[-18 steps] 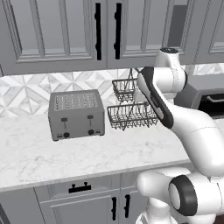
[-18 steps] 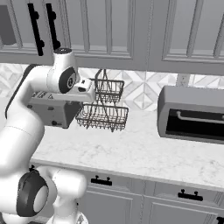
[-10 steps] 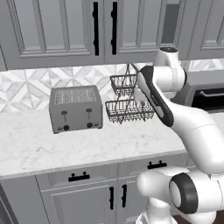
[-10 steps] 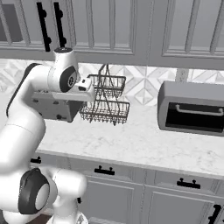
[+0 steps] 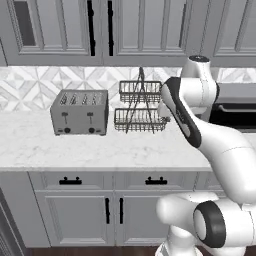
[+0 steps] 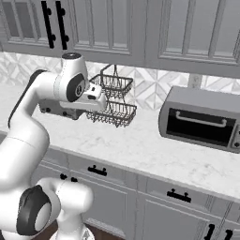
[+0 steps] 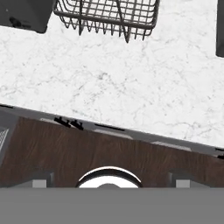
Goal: Take a straw from the drawer in front and place it inside the glass cup on the dining counter.
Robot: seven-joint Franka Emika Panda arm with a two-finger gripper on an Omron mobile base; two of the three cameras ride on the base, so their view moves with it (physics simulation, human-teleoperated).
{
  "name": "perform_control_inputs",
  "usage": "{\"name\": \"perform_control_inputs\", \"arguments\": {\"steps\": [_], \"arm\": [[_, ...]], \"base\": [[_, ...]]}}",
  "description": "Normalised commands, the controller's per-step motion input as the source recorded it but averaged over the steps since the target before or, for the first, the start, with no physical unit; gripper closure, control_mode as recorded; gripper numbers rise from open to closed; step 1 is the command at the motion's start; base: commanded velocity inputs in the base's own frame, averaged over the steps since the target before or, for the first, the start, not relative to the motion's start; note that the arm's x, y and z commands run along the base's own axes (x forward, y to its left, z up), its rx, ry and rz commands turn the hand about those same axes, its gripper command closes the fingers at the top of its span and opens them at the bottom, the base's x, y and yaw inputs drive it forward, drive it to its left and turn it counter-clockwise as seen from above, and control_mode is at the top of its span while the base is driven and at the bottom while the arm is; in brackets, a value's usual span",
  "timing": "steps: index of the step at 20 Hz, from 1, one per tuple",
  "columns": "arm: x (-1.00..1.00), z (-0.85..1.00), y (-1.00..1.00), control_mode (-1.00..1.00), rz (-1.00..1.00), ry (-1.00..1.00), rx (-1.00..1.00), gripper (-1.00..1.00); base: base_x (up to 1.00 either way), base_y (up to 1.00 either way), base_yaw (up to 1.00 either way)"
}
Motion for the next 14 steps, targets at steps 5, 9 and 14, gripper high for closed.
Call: {"name": "perform_control_inputs", "arguments": {"steps": [5,9,14], "arm": [[0.0,0.0,0.0,1.0,0.0,0.0,0.0,-1.0],[0.0,0.0,0.0,1.0,0.0,0.0,0.0,-1.0],[0.0,0.0,0.0,1.0,0.0,0.0,0.0,-1.0]], "base": [[0.0,-0.77,0.64],[-0.05,-0.65,0.71],[-0.3,-0.76,0.68]]}}
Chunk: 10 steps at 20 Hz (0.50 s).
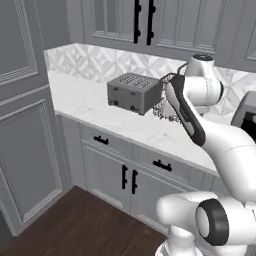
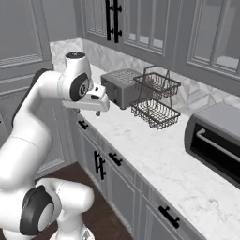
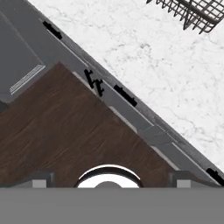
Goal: Take a straw from the drawer in front and place it inside the glass cup on the dining counter.
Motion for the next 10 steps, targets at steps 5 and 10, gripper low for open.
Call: {"name": "perform_control_inputs", "arguments": {"steps": [5,10], "arm": [[0.0,0.0,0.0,1.0,0.0,0.0,0.0,-1.0],[0.0,0.0,0.0,1.0,0.0,0.0,0.0,-1.0]], "base": [[-0.42,-0.77,0.51],[-0.05,-0.62,0.3]]}}
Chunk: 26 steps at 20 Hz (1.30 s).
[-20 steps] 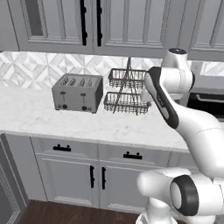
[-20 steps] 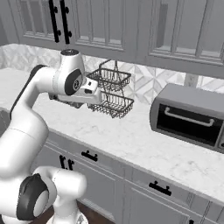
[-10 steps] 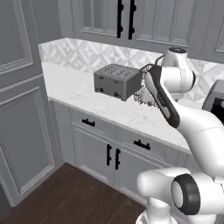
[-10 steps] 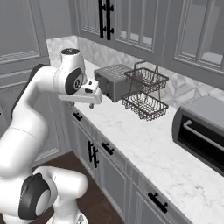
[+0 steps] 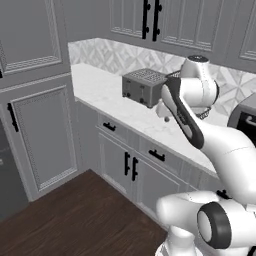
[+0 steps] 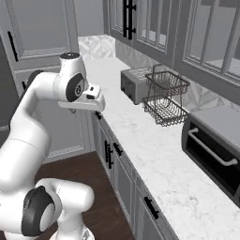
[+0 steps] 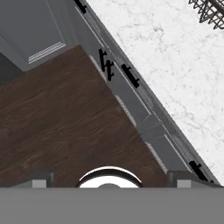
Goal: Take a straw from the drawer in front and place it inside the glass cup on the dining counter.
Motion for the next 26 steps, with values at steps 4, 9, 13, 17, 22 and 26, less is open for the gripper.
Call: {"name": "perform_control_inputs", "arguments": {"steps": [4,9,13,17,22,26], "arm": [[0.0,0.0,0.0,1.0,0.0,0.0,0.0,-1.0],[0.0,0.0,0.0,1.0,0.0,0.0,0.0,-1.0],[0.06,0.0,0.0,-1.0,0.0,0.0,0.0,-1.0],[0.04,-0.15,0.82,-1.0,0.01,0.0,-0.22,-1.0],[0.09,-0.38,1.0,-1.0,-0.01,0.0,-0.38,-1.0],[0.29,-0.74,0.72,-1.0,-0.06,0.02,-0.46,-1.0]], "base": [[0.29,-0.61,0.2],[0.49,-0.46,0.1],[0.08,-0.05,0.0],[0.0,0.0,0.0],[0.0,0.0,0.0],[0.0,0.0,0.0]]}}
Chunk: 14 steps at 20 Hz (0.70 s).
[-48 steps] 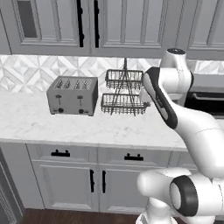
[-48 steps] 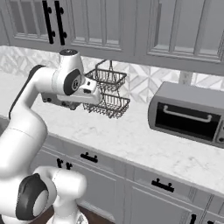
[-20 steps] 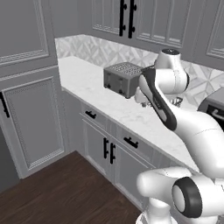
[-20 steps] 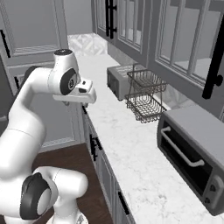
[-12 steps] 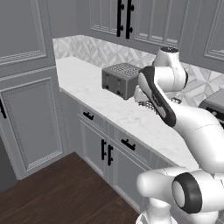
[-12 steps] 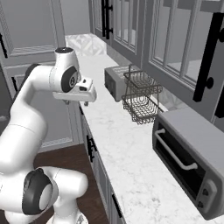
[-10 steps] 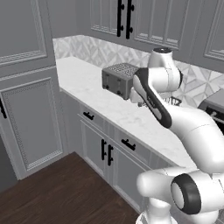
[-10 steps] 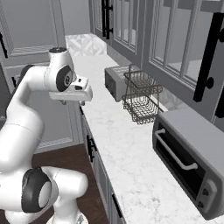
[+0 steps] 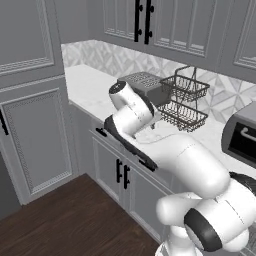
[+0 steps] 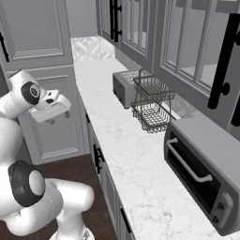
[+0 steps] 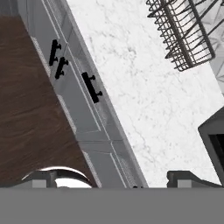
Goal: Take a straw from the drawer in front and place it inside the glass cup on the dining counter.
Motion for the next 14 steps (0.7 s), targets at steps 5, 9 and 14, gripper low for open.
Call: {"name": "perform_control_inputs", "arguments": {"steps": [5,9,14], "arm": [[0.15,-0.97,0.47,-1.0,-0.06,0.0,-0.47,-1.0],[0.01,-0.99,0.3,-1.0,-0.04,-0.01,-0.43,-1.0],[0.08,-0.81,0.04,-1.0,-0.05,-0.04,-0.31,-1.0]], "base": [[0.0,0.0,0.0],[0.0,0.0,0.0],[0.0,0.0,0.0]]}}
